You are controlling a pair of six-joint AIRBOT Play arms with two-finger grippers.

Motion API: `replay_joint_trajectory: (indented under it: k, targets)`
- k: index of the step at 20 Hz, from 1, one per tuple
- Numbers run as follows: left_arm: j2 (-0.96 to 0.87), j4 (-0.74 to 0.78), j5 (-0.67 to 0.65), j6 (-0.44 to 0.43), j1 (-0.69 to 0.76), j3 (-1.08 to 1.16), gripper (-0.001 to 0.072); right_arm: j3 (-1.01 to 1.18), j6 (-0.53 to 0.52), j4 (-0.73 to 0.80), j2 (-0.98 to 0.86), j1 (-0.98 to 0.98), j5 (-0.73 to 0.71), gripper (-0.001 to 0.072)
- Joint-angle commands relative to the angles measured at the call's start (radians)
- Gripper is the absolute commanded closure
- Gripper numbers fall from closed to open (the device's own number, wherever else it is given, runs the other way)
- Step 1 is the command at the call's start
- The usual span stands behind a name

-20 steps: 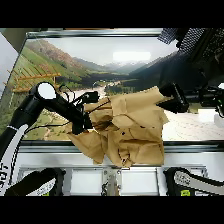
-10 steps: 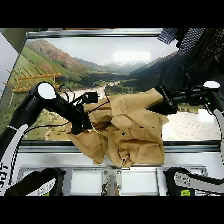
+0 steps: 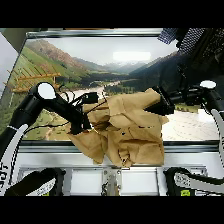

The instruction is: Fold the clothes and pants, and hang the long-sleeved shirts on hangers.

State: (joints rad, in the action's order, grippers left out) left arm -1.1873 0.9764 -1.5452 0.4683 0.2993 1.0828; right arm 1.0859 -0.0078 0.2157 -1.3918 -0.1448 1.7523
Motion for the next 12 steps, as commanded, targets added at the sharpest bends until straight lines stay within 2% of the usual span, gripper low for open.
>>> replay_joint_trajectory:
  k: [1, 11, 12]
  targets:
    - [0.000, -0.009, 0.002, 0.000, 0.000, 0.000, 0.0695, -0.001, 0.000, -0.001, -0.001, 0.002, 0.002, 0.0008]
    - [0.000, -0.008, 0.001, 0.000, 0.000, 0.000, 0.0695, -0.001, 0.000, -0.015, -0.001, 0.003, 0.001, 0.0011]
    - [0.000, -0.008, 0.000, 0.000, 0.000, 0.000, 0.0695, -0.001, 0.000, -0.015, -0.001, 0.003, 0.001, 0.0066]
